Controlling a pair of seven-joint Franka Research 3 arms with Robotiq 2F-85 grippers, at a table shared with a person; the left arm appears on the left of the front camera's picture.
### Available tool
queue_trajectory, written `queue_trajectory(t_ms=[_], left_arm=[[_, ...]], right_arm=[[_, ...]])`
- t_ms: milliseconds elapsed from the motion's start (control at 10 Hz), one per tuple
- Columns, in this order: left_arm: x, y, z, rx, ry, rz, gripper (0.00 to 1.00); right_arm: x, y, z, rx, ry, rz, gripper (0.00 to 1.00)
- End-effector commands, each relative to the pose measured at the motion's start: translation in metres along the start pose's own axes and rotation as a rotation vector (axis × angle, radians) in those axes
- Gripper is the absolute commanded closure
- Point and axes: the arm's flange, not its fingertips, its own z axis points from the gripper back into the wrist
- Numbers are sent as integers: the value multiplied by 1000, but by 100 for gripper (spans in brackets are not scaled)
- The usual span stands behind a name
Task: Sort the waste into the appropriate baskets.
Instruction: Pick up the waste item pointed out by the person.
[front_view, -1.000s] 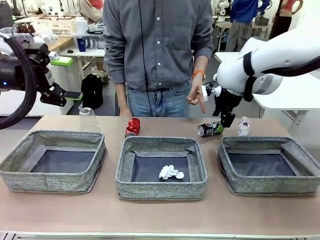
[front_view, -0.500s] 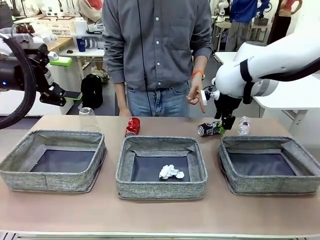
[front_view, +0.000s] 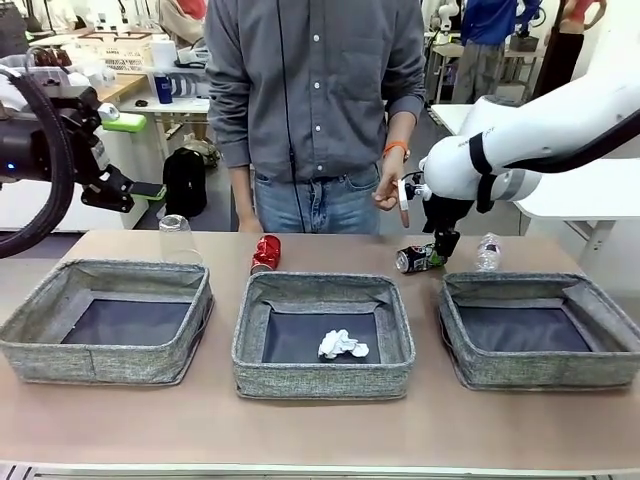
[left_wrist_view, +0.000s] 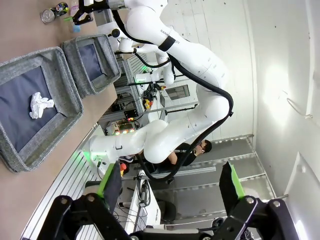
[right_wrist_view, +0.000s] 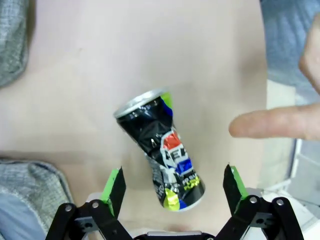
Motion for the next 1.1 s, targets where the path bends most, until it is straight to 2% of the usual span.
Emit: queue_trajectory(t_ms=[0,600,900,1000], left_arm=[[0,-4,-2,-12,-14,10,0],[0,-4,-2,-12,-14,10,0],[0,-4,-2,-12,-14,10,0],[0,-4,-2,-12,-14,10,0]], right_arm=[[1,-2,-16,48,-4,30,0],[1,-8,-29,101,-46,-6,0],[-1,-6,-29,117,-36,-14,83],[-2,-7,-30,118,-39,-27,100]])
